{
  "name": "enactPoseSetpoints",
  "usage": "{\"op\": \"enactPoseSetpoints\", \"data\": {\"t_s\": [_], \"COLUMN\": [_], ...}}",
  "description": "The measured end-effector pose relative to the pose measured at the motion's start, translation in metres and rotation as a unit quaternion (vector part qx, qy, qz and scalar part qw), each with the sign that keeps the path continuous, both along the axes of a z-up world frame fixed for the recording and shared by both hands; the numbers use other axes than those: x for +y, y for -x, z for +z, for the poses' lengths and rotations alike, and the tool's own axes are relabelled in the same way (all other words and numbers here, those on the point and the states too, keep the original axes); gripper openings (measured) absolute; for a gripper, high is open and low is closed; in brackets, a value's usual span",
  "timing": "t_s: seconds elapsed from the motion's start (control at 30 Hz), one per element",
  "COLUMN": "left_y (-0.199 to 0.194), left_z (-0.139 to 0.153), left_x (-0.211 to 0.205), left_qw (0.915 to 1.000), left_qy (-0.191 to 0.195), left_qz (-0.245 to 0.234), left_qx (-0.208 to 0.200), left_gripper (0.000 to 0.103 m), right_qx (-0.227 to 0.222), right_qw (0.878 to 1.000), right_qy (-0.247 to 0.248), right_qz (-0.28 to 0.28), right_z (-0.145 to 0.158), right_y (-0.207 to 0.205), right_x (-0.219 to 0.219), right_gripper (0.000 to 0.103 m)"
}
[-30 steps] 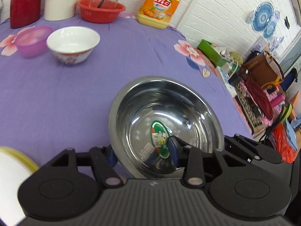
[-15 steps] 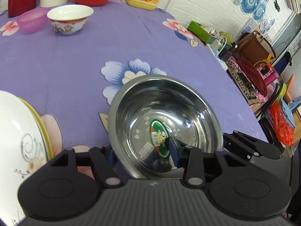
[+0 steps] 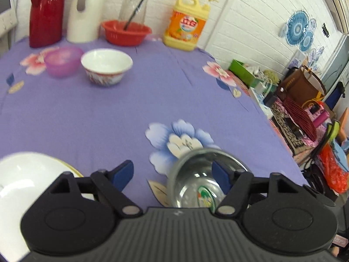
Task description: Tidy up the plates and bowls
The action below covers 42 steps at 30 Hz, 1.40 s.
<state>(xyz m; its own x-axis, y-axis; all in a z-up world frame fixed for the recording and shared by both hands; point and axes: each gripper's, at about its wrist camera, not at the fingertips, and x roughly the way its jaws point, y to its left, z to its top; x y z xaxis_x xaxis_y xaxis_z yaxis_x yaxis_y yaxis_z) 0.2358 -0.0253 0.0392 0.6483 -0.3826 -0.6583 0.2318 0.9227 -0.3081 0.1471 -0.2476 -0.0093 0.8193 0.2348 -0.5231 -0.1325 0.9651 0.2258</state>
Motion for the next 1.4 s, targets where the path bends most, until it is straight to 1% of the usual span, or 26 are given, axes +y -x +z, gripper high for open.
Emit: {"op": "enactPoseSetpoints", "data": {"t_s": [0.07,0.17,0.3,0.43,0.5,0.57,0.63,0.67,0.73,0.77,0.83,0.9,0.97,1.03,1.13,1.17,1.27,1.4], "left_y": [-0.004,-0.008,-0.014,-0.03,-0.041,-0.056,-0.072,-0.082,-0.103,-0.115,-0.132,-0.146,-0.159,-0.173,-0.196,-0.203,-0.223,-0.235], "left_z": [0.007,0.017,0.027,0.037,0.046,0.055,0.061,0.063,0.064,0.064,0.06,0.051,0.036,0.018,-0.008,-0.013,-0.022,-0.034], "left_x": [0.006,0.013,0.029,0.048,0.063,0.077,0.093,0.102,0.116,0.122,0.127,0.128,0.129,0.128,0.127,0.127,0.122,0.112], "left_qw": [1.0,0.9995,0.9982,0.9973,0.9961,0.9945,0.9932,0.9928,0.9914,0.9903,0.9884,0.9868,0.9833,0.9785,0.9675,0.9643,0.9592,0.9563], "left_qy": [-0.004,-0.022,-0.046,-0.051,-0.048,-0.045,-0.026,-0.007,0.03,0.041,0.055,0.069,0.09,0.104,0.121,0.125,0.118,0.109], "left_qz": [0.004,0.009,0.017,0.036,0.056,0.079,0.1,0.109,0.123,0.131,0.142,0.145,0.154,0.166,0.196,0.205,0.229,0.238], "left_qx": [-0.007,-0.019,-0.034,-0.04,-0.05,-0.053,-0.052,-0.049,-0.033,-0.02,-0.003,0.017,0.038,0.065,0.104,0.111,0.115,0.129], "left_gripper": [0.072,0.072,0.072,0.073,0.074,0.077,0.077,0.077,0.077,0.077,0.077,0.077,0.077,0.077,0.077,0.077,0.076,0.075], "right_qx": [0.001,0.005,0.002,-0.005,-0.013,-0.02,-0.028,-0.031,-0.042,-0.045,-0.046,-0.041,-0.02,0.005,0.041,0.051,0.069,0.08], "right_qw": [1.0,1.0,0.999,0.999,0.998,0.997,0.995,0.995,0.992,0.991,0.988,0.986,0.986,0.986,0.983,0.982,0.979,0.973], "right_qy": [0.01,0.023,0.024,0.015,0.012,0.019,0.032,0.04,0.059,0.065,0.076,0.076,0.07,0.074,0.094,0.098,0.107,0.129], "right_qz": [0.003,0.011,0.024,0.041,0.054,0.069,0.085,0.091,0.104,0.111,0.124,0.141,0.15,0.149,0.151,0.154,0.16,0.174], "right_z": [0.001,0.002,0.01,0.027,0.039,0.052,0.065,0.071,0.084,0.089,0.1,0.105,0.101,0.089,0.064,0.056,0.038,0.022], "right_y": [-0.005,-0.014,-0.027,-0.048,-0.061,-0.076,-0.094,-0.102,-0.122,-0.132,-0.154,-0.177,-0.208,-0.238,-0.274,-0.284,-0.305,-0.322], "right_x": [0.0,0.001,0.002,0.008,0.012,0.019,0.03,0.035,0.046,0.052,0.063,0.073,0.082,0.093,0.114,0.12,0.134,0.152], "right_gripper": [0.103,0.103,0.103,0.103,0.103,0.103,0.103,0.103,0.103,0.103,0.103,0.103,0.103,0.103,0.103,0.103,0.103,0.103]}}
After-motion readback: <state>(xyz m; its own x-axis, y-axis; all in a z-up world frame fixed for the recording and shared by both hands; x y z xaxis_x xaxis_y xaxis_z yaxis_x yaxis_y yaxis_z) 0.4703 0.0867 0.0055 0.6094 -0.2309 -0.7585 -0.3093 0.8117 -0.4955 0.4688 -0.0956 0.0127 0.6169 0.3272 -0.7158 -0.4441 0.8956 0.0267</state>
